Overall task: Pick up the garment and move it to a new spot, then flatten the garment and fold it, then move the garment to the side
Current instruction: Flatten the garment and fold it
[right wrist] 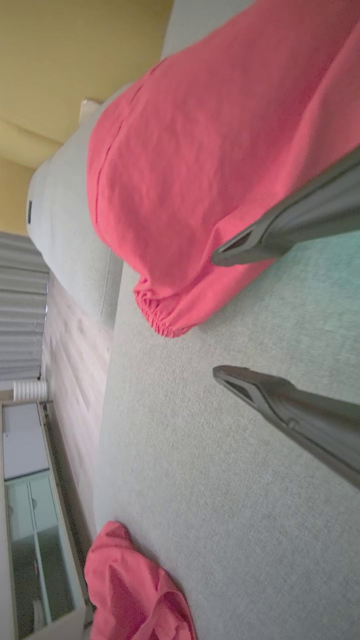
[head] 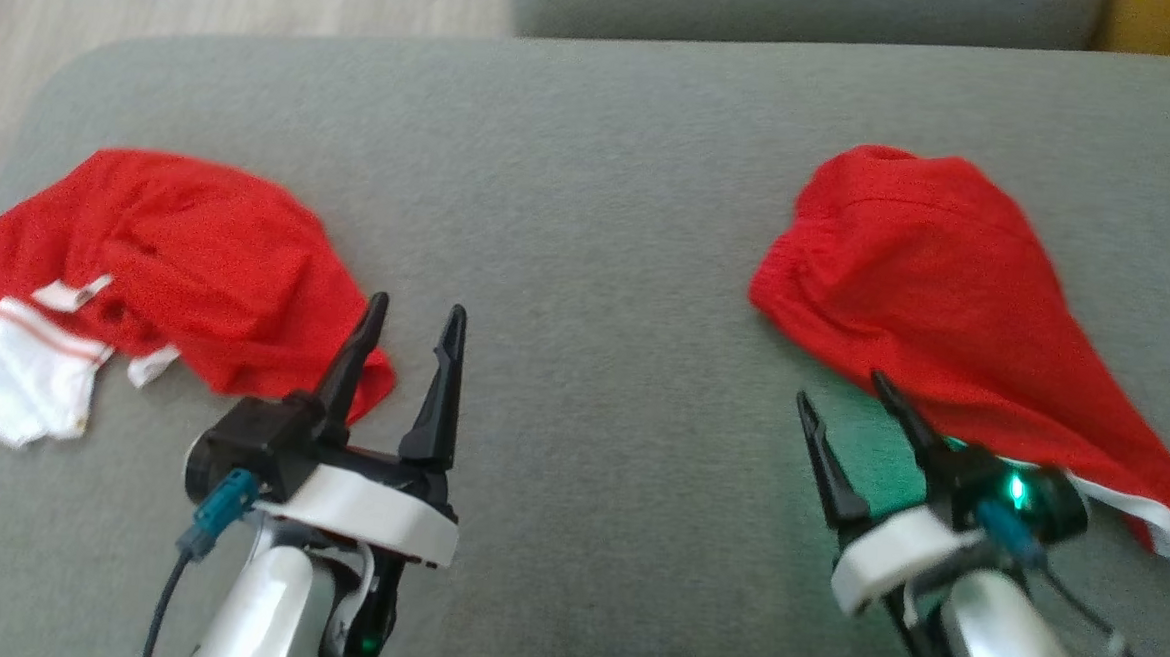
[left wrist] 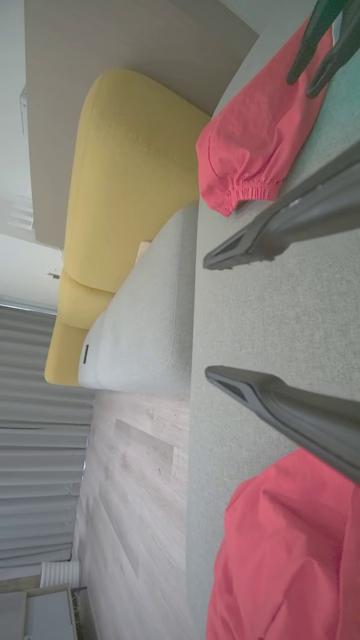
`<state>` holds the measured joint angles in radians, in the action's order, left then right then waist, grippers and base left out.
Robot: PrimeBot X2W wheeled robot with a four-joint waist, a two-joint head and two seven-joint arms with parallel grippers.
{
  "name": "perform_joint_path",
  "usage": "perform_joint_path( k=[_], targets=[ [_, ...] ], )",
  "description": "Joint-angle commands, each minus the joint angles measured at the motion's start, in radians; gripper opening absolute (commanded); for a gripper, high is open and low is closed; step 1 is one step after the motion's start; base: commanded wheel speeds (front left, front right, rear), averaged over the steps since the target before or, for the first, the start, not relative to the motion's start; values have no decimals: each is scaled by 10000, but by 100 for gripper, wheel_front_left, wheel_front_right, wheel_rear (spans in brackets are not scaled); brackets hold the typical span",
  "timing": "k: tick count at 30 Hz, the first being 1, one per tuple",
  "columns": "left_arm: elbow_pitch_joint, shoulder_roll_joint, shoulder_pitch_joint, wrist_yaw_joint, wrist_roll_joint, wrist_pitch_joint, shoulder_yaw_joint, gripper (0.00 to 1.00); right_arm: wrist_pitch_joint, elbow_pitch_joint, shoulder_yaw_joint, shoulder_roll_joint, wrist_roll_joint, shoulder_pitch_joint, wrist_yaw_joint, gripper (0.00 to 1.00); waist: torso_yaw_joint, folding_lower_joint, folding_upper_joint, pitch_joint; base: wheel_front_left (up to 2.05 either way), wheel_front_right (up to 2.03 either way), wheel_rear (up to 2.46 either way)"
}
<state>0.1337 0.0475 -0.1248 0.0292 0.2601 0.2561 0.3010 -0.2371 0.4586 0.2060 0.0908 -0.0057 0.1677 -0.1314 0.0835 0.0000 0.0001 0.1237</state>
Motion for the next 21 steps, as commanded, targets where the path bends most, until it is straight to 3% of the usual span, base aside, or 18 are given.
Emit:
perform_joint_path(
  k=[1,11,20,21],
  targets=[
    [-340,28,-351,-14,59,57,-254,100,26,-161,295,155,-121,729,7,100,326,0,-1,261,0,0,0],
    [-318,28,-662,-54,221,57,13,100,203,1998,436,651,-657,2467,7,100,1357,0,-1,881,0,0,0],
    [-388,28,-818,-145,306,57,131,100,124,3710,-144,596,-1236,3481,7,99,1572,0,-1,1221,0,0,0],
    [-383,28,-831,-145,300,57,136,100,91,3849,-202,539,-1291,3568,7,30,1549,0,-1,1247,0,0,0]
  ],
)
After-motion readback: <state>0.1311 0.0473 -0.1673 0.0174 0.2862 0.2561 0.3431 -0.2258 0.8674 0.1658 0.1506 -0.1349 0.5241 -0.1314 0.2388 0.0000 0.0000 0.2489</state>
